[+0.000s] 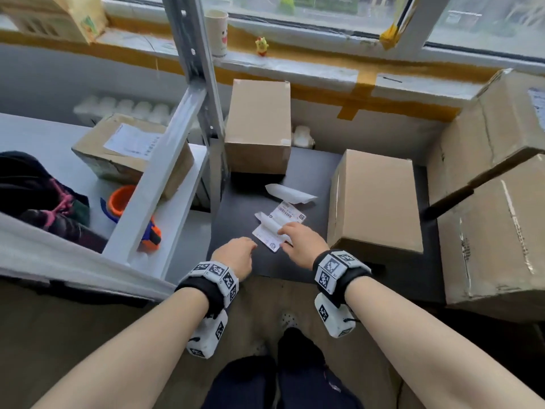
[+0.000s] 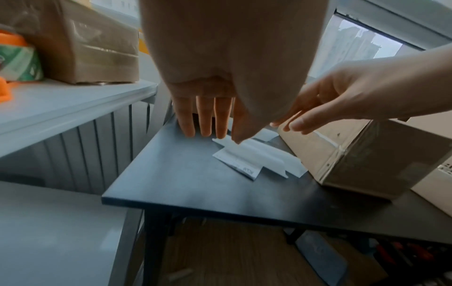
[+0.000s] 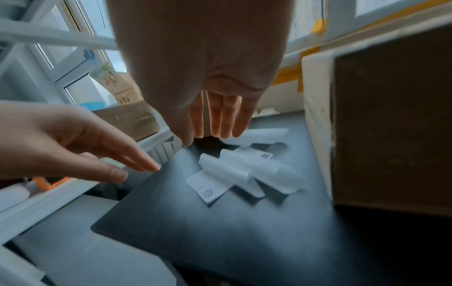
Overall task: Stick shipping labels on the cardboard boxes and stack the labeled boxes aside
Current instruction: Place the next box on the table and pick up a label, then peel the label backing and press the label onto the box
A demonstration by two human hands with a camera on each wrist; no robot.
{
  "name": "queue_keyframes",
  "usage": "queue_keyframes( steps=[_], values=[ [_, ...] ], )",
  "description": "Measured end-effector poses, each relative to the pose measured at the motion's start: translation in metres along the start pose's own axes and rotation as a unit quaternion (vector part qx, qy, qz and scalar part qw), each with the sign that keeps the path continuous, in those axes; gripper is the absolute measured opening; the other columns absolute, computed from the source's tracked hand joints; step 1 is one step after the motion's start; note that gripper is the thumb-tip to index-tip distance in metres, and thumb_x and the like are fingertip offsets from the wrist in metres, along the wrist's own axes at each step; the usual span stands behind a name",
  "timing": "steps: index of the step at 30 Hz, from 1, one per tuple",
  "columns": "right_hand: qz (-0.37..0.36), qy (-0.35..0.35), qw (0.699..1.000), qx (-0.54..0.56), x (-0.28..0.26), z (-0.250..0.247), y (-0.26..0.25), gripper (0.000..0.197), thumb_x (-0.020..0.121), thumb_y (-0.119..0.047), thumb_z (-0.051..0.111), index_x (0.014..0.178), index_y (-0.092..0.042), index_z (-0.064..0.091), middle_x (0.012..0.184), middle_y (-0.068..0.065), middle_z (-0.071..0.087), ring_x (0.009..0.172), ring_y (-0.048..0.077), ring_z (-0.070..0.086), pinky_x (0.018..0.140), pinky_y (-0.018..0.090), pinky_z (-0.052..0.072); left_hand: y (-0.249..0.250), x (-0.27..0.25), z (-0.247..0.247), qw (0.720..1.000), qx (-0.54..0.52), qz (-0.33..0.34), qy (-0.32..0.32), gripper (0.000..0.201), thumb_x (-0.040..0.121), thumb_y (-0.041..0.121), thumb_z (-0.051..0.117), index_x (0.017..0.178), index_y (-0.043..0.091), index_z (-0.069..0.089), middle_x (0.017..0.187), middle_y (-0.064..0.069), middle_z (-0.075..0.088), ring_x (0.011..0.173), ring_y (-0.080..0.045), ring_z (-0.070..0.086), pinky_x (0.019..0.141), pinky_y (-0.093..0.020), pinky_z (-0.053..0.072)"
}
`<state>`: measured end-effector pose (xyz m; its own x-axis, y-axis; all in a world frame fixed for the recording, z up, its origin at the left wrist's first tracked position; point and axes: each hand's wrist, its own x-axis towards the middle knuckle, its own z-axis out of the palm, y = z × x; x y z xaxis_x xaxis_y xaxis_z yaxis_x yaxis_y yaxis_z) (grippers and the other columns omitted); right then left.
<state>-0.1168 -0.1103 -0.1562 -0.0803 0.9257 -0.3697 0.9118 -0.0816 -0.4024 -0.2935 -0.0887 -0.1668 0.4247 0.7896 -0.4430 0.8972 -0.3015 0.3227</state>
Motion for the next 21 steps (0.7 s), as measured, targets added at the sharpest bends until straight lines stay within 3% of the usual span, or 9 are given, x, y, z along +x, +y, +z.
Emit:
queue_keyframes(
  steps=[4, 10, 12, 15, 18, 21],
  values=[
    [-0.004, -0.032, 0.999, 0.002, 0.015, 0.029, -0.001, 0.036, 0.093, -0.026, 0.054, 0.128, -0.015, 0.053, 0.132, 0.004, 0.050, 0.122, 0.025, 0.049, 0.099, 0.038, 0.042, -0.005, 0.010, 0.017, 1.000, -0.005, 0.024, -0.010, 0.047, 0.096, 0.011, 0.034, 0.141, 0.022, 0.039, 0.154, 0.007, 0.029, 0.143, -0.011, 0.025, 0.114, -0.031, 0.028],
    [0.005, -0.013, 1.000, 0.019, 0.031, 0.054, 0.007, 0.038, 0.089, -0.022, 0.058, 0.126, -0.012, 0.051, 0.131, 0.004, 0.047, 0.121, 0.023, 0.046, 0.095, 0.038, 0.044, -0.011, 0.030, 0.033, 0.999, -0.002, 0.048, -0.012, 0.060, 0.093, 0.008, 0.039, 0.149, 0.017, 0.020, 0.158, 0.001, 0.017, 0.146, -0.019, 0.016, 0.117, -0.032, 0.021],
    [0.008, 0.000, 1.000, 0.023, 0.033, 0.058, 0.009, 0.038, 0.089, -0.019, 0.058, 0.125, -0.010, 0.050, 0.131, 0.004, 0.045, 0.119, 0.023, 0.047, 0.092, 0.038, 0.045, -0.013, 0.031, 0.039, 0.999, -0.042, 0.021, -0.004, 0.056, 0.093, 0.008, 0.038, 0.147, 0.019, 0.026, 0.155, 0.001, 0.024, 0.143, -0.018, 0.023, 0.114, -0.034, 0.027],
    [0.011, 0.011, 1.000, 0.023, 0.037, 0.061, 0.010, 0.032, 0.090, -0.015, 0.055, 0.121, -0.007, 0.052, 0.130, 0.006, 0.044, 0.115, 0.026, 0.047, 0.087, 0.040, 0.047, -0.014, 0.031, 0.043, 0.995, -0.097, -0.013, 0.027, 0.041, 0.094, 0.010, 0.037, 0.133, 0.020, 0.045, 0.136, 0.001, 0.047, 0.125, -0.018, 0.043, 0.098, -0.039, 0.043],
    [0.006, 0.022, 1.000, 0.014, 0.040, 0.062, 0.010, 0.025, 0.092, -0.008, 0.047, 0.115, -0.002, 0.055, 0.128, 0.010, 0.046, 0.112, 0.029, 0.047, 0.084, 0.042, 0.047, -0.014, 0.033, 0.045, 0.990, -0.137, -0.026, 0.031, 0.031, 0.095, 0.010, 0.038, 0.120, 0.016, 0.055, 0.121, -0.002, 0.058, 0.113, -0.021, 0.053, 0.095, -0.037, 0.044],
    [0.000, 0.028, 1.000, 0.010, 0.043, 0.063, 0.011, 0.022, 0.092, -0.007, 0.046, 0.110, 0.001, 0.057, 0.124, 0.012, 0.048, 0.107, 0.030, 0.050, 0.080, 0.039, 0.047, -0.012, 0.038, 0.044, 0.984, -0.170, -0.046, 0.032, 0.030, 0.095, 0.011, 0.039, 0.117, 0.016, 0.059, 0.118, -0.002, 0.061, 0.111, -0.021, 0.056, 0.096, -0.032, 0.043]
  ],
)
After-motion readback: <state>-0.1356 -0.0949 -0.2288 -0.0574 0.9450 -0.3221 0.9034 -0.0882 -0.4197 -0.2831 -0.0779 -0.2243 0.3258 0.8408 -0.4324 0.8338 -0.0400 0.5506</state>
